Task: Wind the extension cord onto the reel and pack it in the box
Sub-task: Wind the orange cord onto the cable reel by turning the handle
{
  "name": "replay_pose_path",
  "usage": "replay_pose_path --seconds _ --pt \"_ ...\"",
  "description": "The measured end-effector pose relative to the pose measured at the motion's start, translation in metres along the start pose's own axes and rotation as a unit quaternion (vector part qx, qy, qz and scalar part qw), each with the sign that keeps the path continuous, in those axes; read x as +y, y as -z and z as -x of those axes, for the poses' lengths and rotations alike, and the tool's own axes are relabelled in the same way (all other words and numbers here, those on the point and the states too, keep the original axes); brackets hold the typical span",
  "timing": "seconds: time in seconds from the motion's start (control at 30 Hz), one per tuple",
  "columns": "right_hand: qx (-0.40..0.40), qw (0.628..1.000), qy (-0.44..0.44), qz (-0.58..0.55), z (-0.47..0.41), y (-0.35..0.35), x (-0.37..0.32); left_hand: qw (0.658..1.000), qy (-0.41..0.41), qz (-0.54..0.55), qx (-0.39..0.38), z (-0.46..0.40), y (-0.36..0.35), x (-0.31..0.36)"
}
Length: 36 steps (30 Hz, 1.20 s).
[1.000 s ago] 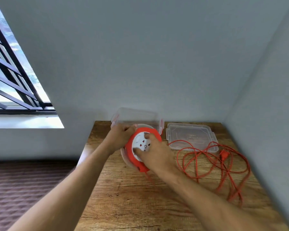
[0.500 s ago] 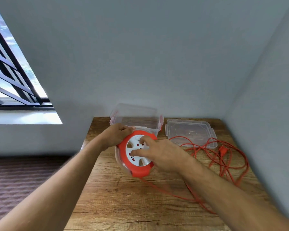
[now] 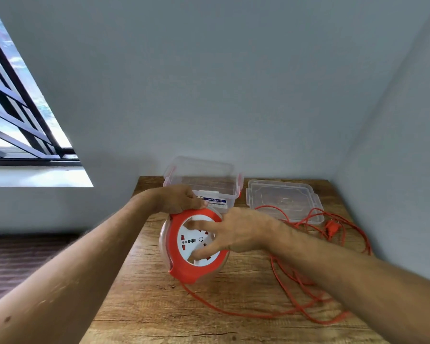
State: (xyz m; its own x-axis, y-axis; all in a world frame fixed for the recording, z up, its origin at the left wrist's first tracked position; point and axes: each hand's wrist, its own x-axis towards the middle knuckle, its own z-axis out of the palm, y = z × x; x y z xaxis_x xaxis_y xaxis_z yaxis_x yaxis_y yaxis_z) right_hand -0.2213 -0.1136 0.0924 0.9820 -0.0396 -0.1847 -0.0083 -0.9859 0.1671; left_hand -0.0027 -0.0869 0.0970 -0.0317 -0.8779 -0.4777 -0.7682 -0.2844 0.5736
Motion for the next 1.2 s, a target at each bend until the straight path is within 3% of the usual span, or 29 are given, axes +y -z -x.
replay_pose_path --seconds 0.2,0.37,0.43,0.53,0.67,0.7,0.73,0.83,0.9,1.0,1.2 --pt "0.038 0.997 0.047 0.057 -0.008 -0.008 -0.010 1.000 -0.027 0.001 0.007 -0.009 -0.006 -0.003" --pt "0.158 0.974 -0.159 0.017 -0.017 -0.024 -0.025 0.994 -0.037 0.062 0.081 -0.006 -0.001 -0.009" --pt "0.211 0.922 -0.311 -0.091 -0.023 -0.030 -0.028 0.981 -0.047 0.120 0.144 -0.007 -0.005 -0.011" --pt "0.262 0.773 -0.502 -0.288 -0.032 -0.031 -0.034 0.962 -0.078 0.141 0.221 -0.011 -0.024 -0.008" --pt "0.223 0.683 -0.523 -0.459 -0.041 -0.041 -0.042 0.962 -0.074 0.137 0.226 -0.014 -0.042 -0.016" --pt "0.211 0.684 -0.513 -0.474 -0.037 -0.040 -0.045 0.964 -0.059 0.137 0.219 -0.014 -0.043 -0.021" --pt "0.206 0.717 -0.496 -0.446 -0.032 -0.039 -0.045 0.966 -0.044 0.141 0.212 -0.013 -0.044 -0.027" --pt "0.189 0.904 -0.338 -0.179 -0.010 -0.033 -0.034 0.962 -0.028 0.205 0.175 -0.009 -0.040 -0.040" --pt "0.125 0.970 -0.189 -0.085 0.002 -0.025 -0.025 0.963 -0.030 0.232 0.135 -0.008 -0.034 -0.044" --pt "0.060 0.990 -0.107 -0.066 0.011 -0.014 -0.016 0.984 -0.031 0.155 0.081 -0.011 -0.023 -0.041" --pt "0.055 0.997 0.041 0.017 0.010 -0.016 -0.003 0.999 -0.027 0.029 0.009 -0.015 -0.010 -0.023"
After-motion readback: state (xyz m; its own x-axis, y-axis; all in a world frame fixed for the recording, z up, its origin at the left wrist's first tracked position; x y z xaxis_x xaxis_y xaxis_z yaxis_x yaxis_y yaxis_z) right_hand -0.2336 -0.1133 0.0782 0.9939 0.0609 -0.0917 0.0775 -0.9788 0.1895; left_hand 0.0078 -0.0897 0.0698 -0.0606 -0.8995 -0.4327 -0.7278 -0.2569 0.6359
